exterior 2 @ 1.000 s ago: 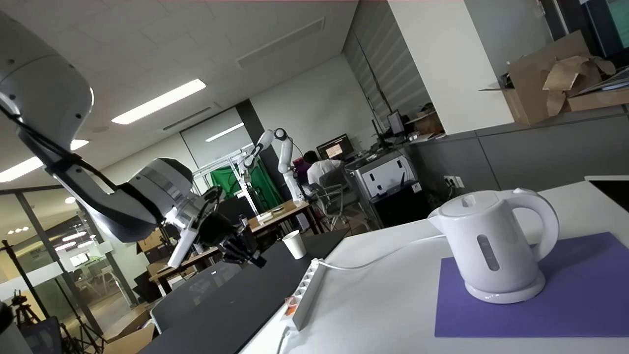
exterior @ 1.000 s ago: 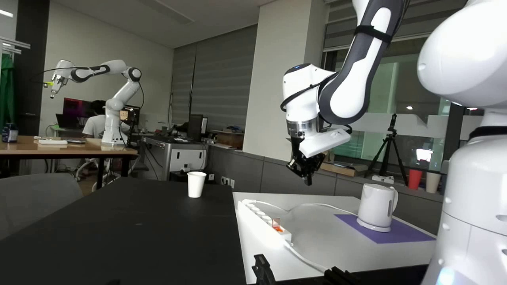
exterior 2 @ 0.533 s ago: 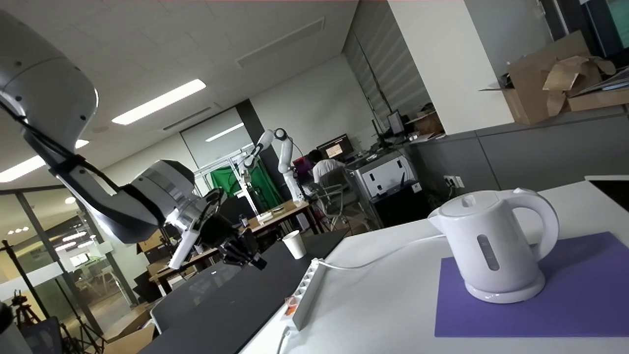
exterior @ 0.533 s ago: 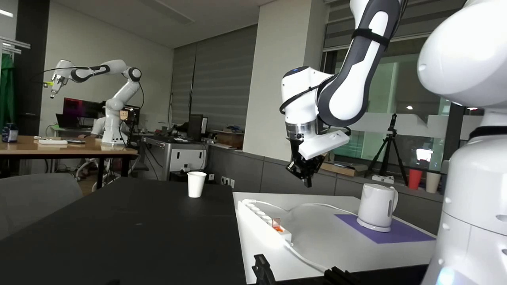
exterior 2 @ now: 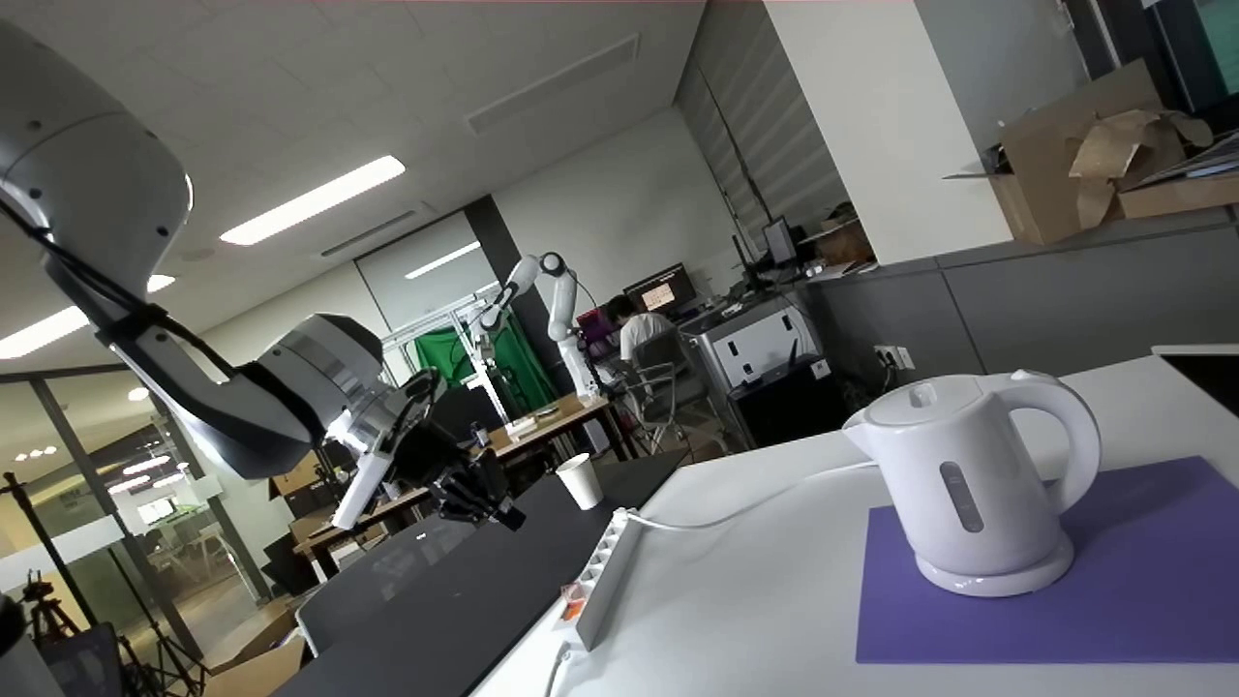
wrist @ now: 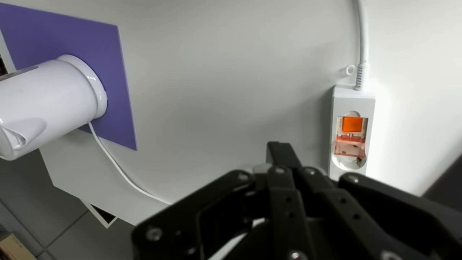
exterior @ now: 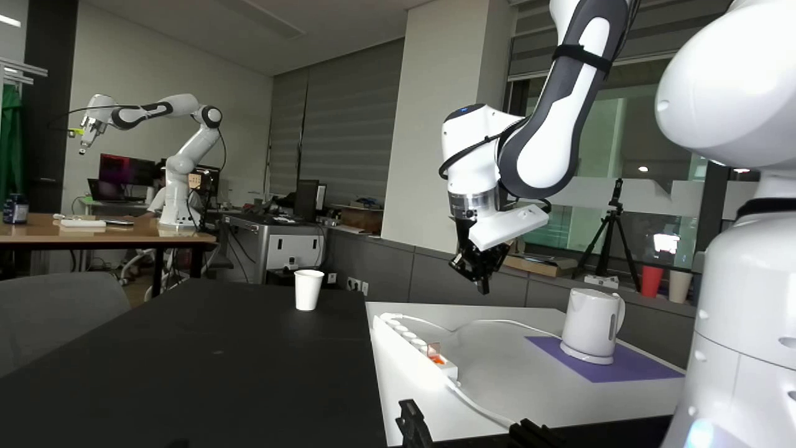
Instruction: Turn off the main switch on the adapter
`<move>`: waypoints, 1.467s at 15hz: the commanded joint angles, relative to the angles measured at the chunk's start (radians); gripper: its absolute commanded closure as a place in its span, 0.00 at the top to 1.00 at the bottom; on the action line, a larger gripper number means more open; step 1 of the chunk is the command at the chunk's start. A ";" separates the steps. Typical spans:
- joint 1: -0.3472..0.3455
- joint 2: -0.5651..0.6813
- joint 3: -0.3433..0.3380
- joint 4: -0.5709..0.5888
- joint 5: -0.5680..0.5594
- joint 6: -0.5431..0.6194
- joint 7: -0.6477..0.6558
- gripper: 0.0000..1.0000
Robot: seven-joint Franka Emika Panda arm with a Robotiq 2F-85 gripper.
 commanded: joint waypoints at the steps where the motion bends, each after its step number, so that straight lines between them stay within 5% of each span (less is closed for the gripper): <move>1: -0.006 0.031 -0.006 0.019 -0.004 -0.004 0.018 0.00; 12: 0.000 0.233 -0.028 0.148 -0.131 0.078 0.132 0.00; 22: -0.005 0.475 -0.027 0.285 -0.104 0.107 0.091 0.00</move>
